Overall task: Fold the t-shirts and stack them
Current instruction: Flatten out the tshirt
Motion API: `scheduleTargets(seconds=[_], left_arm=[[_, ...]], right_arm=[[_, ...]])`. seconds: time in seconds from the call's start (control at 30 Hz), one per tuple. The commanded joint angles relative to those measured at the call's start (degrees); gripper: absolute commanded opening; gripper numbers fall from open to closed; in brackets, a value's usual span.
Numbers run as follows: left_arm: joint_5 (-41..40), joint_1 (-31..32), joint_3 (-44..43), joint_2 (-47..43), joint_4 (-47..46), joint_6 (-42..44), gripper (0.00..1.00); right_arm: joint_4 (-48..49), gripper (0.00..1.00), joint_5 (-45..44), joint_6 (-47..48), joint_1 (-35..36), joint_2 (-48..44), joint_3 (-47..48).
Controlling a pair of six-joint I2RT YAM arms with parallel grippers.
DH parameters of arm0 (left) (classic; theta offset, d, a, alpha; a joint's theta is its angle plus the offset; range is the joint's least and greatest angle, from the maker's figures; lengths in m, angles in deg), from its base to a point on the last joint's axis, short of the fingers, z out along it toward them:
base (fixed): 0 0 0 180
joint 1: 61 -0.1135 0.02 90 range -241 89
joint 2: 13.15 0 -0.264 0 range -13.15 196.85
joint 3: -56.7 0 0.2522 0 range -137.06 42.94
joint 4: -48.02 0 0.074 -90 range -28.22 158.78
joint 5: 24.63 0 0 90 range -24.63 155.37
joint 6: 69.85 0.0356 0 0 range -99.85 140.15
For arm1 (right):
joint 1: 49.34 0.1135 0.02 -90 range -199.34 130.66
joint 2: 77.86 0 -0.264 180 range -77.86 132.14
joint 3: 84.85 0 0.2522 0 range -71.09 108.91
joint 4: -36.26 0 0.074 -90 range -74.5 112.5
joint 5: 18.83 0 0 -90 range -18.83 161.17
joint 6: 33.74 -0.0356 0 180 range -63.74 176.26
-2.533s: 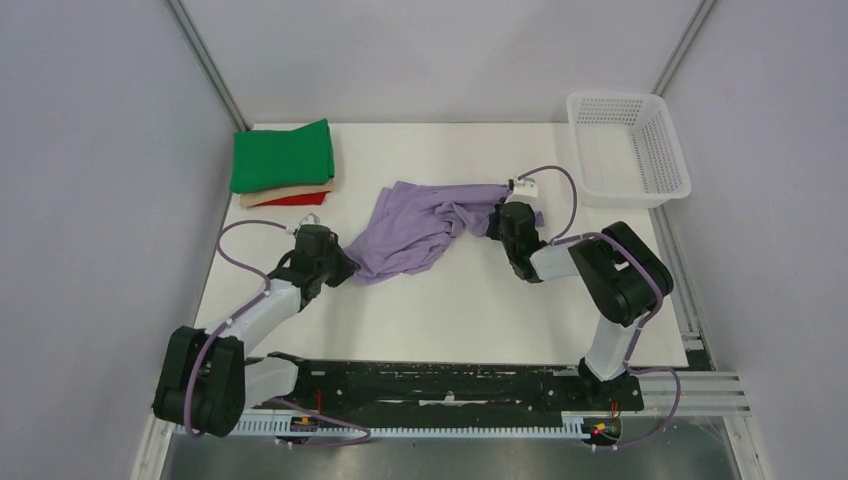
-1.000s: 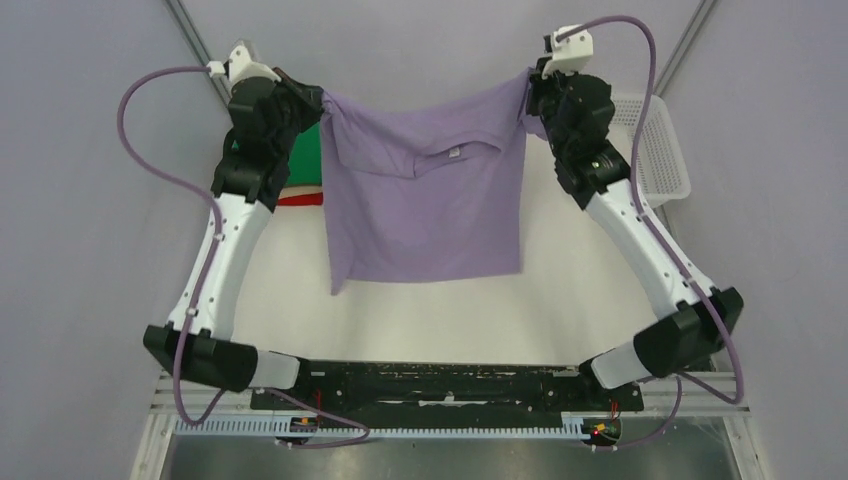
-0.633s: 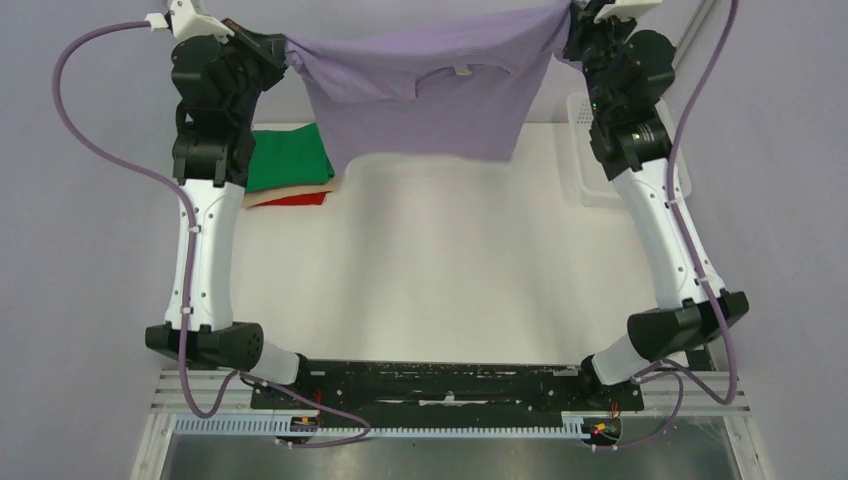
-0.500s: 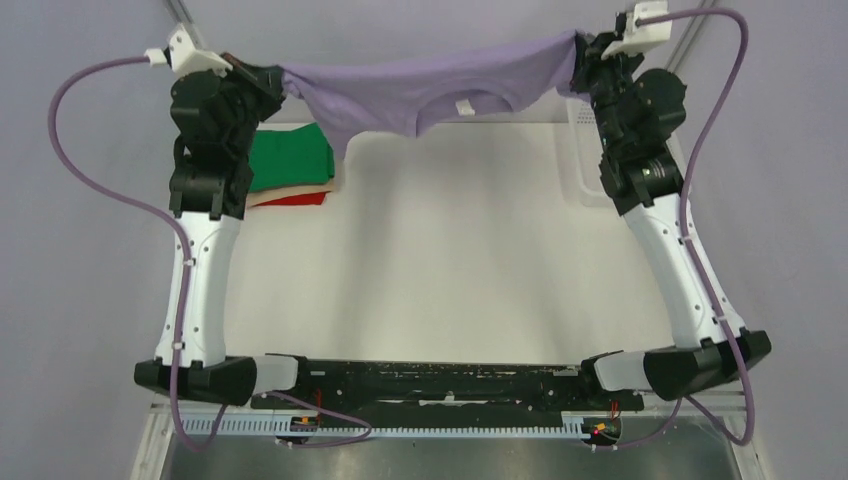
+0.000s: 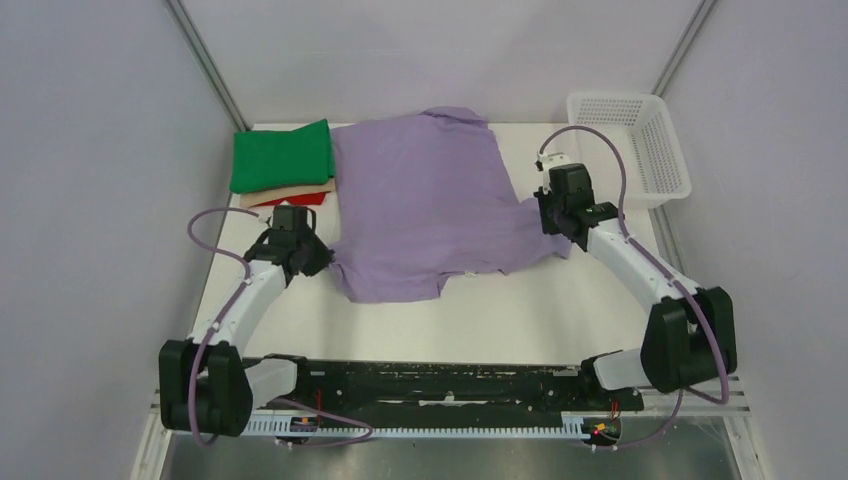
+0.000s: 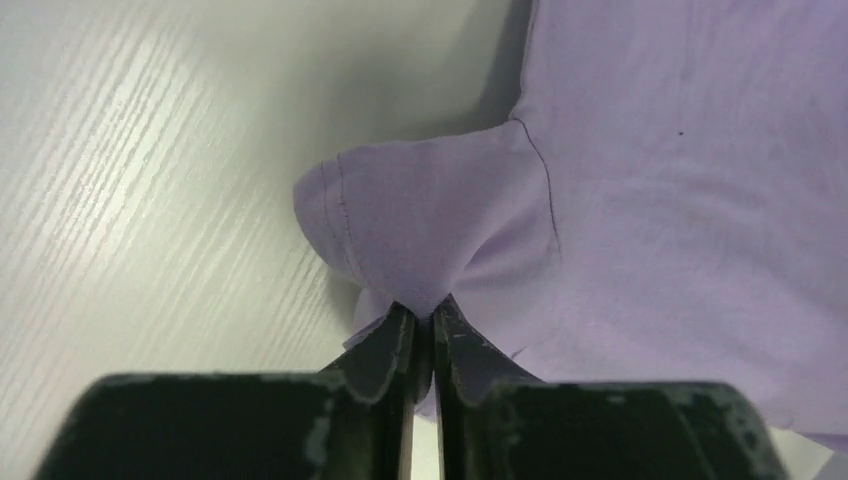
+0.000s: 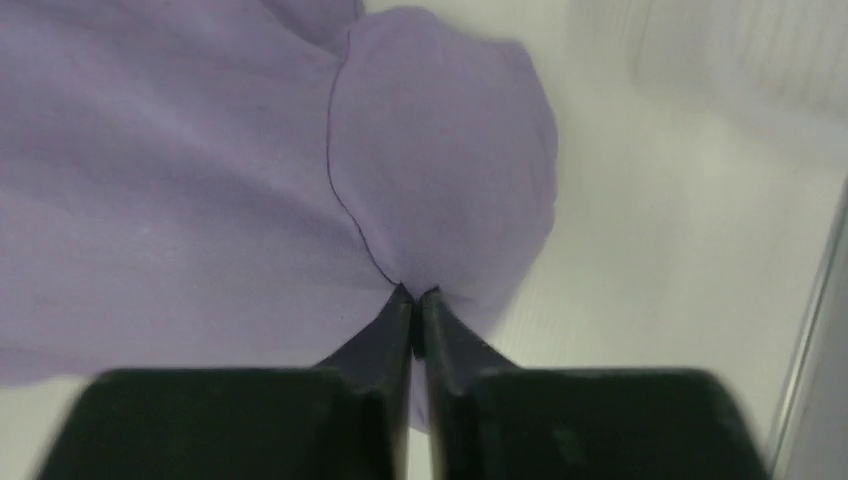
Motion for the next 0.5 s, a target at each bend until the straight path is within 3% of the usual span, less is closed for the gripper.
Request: scheduleTargets(seconds=[0.0, 0.03, 0.1, 0.13, 0.17, 0.2, 0.33, 0.47], left_arm=[[3.6, 0.9, -0.2, 4.2, -1.5, -2.0, 0.28], [3.1, 1.2, -1.2, 4.9, 0.0, -1.6, 0.48], [0.4, 1.9, -2.9, 4.5, 1.4, -1.0, 0.70], [-0.8, 2.3, -3.6, 3.4, 1.7, -1.1, 0.89], [-1.7, 2.7, -4.3, 2.6, 1.7, -1.1, 0.99], [-2.4, 3.1, -5.1, 1.6, 1.7, -1.0, 1.00], [-2.9, 5.5, -8.6, -0.3, 1.7, -0.3, 1.00], [-3.2, 10.1, -13.7, 2.2, 1.1, 2.1, 1.00]], right_arm=[[-3.7, 0.19, -7.7, -3.6, -0.3, 6.7, -0.7], [-4.2, 0.36, -9.2, -4.2, -0.3, 8.3, 0.2], [-5.5, 0.53, -13.4, -5.6, -0.3, 9.9, 2.1], [-5.6, 0.61, -15.8, -6.5, -0.3, 9.9, 3.1], [-5.5, 0.73, -18.0, -7.1, -0.3, 9.6, 3.8], [-5.4, 0.96, -19.3, -7.5, -0.3, 9.0, 4.4], [-2.2, 0.98, -19.0, -8.5, -0.3, 3.6, 2.3], [6.2, 0.98, -5.2, -9.5, -0.2, -4.2, -6.4]])
